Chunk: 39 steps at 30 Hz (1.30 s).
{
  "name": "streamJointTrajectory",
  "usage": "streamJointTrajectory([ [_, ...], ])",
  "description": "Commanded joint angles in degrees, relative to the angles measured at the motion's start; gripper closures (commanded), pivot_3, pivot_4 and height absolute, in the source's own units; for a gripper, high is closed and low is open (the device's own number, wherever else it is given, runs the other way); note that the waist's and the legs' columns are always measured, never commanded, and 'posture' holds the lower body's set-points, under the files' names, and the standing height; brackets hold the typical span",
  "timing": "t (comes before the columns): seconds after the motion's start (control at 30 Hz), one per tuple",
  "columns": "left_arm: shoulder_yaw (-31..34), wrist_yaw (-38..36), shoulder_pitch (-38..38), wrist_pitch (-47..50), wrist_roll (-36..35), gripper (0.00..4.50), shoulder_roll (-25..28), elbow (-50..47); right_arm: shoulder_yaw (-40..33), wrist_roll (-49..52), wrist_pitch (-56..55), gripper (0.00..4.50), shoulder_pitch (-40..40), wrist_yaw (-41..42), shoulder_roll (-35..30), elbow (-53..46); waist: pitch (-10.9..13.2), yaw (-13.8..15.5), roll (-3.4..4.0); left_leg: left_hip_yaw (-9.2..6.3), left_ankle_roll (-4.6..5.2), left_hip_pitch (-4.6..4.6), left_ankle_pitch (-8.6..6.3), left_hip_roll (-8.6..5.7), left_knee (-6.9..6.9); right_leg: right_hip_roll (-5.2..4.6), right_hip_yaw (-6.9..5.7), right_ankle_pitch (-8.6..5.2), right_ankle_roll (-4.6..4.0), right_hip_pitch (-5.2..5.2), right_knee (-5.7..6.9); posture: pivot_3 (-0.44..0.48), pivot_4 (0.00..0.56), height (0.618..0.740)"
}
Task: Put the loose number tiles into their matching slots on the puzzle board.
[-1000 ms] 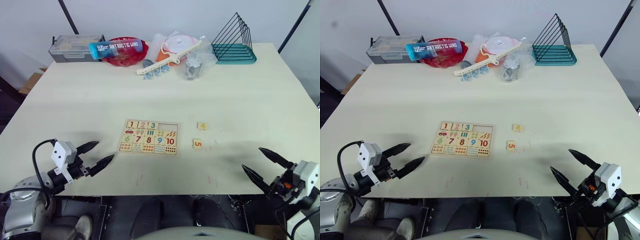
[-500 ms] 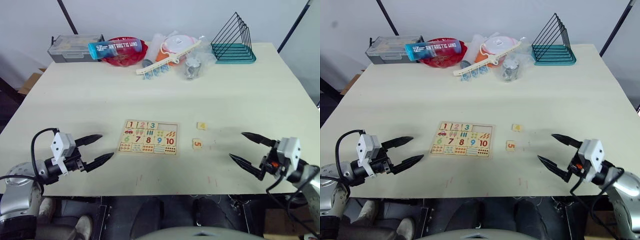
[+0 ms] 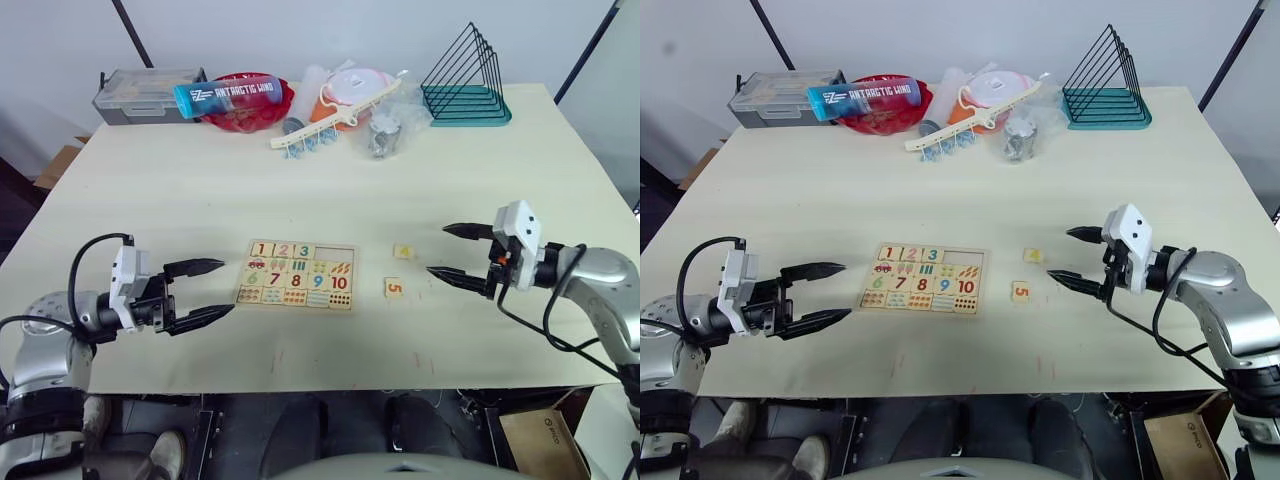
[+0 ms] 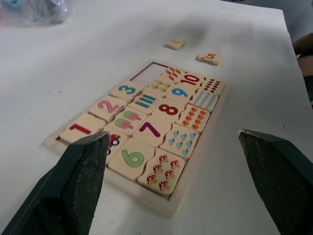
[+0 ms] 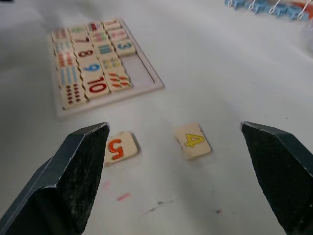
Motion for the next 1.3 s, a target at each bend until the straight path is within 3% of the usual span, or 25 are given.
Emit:
streamJointTrajectory([
  [0.03,-0.2,-2.0,-1.1,-1.6,-0.7,0.06,0.1,0.4,2.9,-2.4,1.2,0.00,-3.6,2.2,-0.8,1.6,0.0,0.0,0.00,-0.01,0.00,-0.03,0.00,0.00,0.00,0.00,-0.01,0.00,0.00,-0.03,0.00,0.000,0.150,0.740],
  [0.57,-0.5,-3.8,-0.5,-4.7,-1.7,0.06,1.1,2.0,13.5,-14.8,0.9,0.00,-18.4,4.5,6.4,19.3,0.0,-0.1,0.04,-0.01,0.00,-0.06,0.00,-0.01,0.00,0.01,-0.01,0.01,0.00,-0.08,0.02,0.000,0.150,0.740],
  [1.1,-0.2,-2.8,0.0,-5.3,-1.5,0.06,1.0,1.7,15.2,-20.8,-11.7,0.00,-22.5,10.7,11.5,34.3,0.1,-0.3,0.09,-0.01,-0.01,-0.07,0.01,-0.02,-0.01,0.02,-0.02,0.01,0.00,-0.09,0.02,0.000,0.150,0.740],
  [1.23,-0.3,-2.7,0.2,-5.1,-1.5,0.00,1.0,1.4,14.9,-21.4,-11.8,0.99,-22.3,11.0,11.9,35.1,0.1,-0.3,0.09,-0.01,-0.01,-0.07,0.01,-0.01,-0.01,0.02,-0.02,0.01,0.00,-0.09,0.02,0.000,0.150,0.740],
  [1.3,-0.4,-2.3,0.0,-5.0,-1.3,0.00,1.0,1.6,14.5,-21.5,-11.7,2.01,-22.4,10.7,12.1,35.5,0.1,-0.2,0.09,-0.01,-0.01,-0.07,0.01,-0.01,-0.01,0.02,-0.02,0.01,0.00,-0.09,0.02,0.000,0.150,0.740],
])
